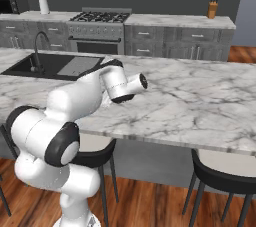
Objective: Stack the yogurt containers by placing the smaller containers on top of the larger containers.
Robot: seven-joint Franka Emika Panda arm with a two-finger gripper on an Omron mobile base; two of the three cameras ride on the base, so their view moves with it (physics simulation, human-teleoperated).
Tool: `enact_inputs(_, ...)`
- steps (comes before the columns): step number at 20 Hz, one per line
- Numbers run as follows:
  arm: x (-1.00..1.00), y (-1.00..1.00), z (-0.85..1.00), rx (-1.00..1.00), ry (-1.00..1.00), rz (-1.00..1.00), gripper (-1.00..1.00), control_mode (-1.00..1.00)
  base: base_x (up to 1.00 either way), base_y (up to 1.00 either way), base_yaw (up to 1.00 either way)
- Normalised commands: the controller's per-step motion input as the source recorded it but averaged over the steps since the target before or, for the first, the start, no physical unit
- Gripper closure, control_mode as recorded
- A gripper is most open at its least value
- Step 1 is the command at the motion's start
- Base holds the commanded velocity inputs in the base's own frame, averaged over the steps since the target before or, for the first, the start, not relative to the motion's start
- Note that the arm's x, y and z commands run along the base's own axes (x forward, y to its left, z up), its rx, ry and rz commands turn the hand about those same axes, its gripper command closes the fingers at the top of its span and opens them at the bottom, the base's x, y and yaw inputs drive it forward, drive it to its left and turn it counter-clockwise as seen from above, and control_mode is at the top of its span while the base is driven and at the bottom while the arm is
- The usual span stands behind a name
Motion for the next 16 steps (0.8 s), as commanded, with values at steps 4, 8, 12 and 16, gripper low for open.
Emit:
enact_inputs(4, -0.77, 0.01, 0.43, -0.31, -0.12, -0.05, -1.00, -1.00, 0.00, 0.00, 0.00)
enact_inputs(8, -0.78, 0.11, 0.38, -0.44, -0.12, -0.02, -1.00, -1.00, 0.00, 0.00, 0.00)
enact_inputs(12, -0.72, 0.15, 0.42, -0.44, -0.12, 0.00, -1.00, -1.00, 0.00, 0.00, 0.00)
enact_inputs(16, -0.61, 0.14, 0.45, -0.42, -0.08, 0.00, -1.00, -1.00, 0.00, 0.00, 0.00)
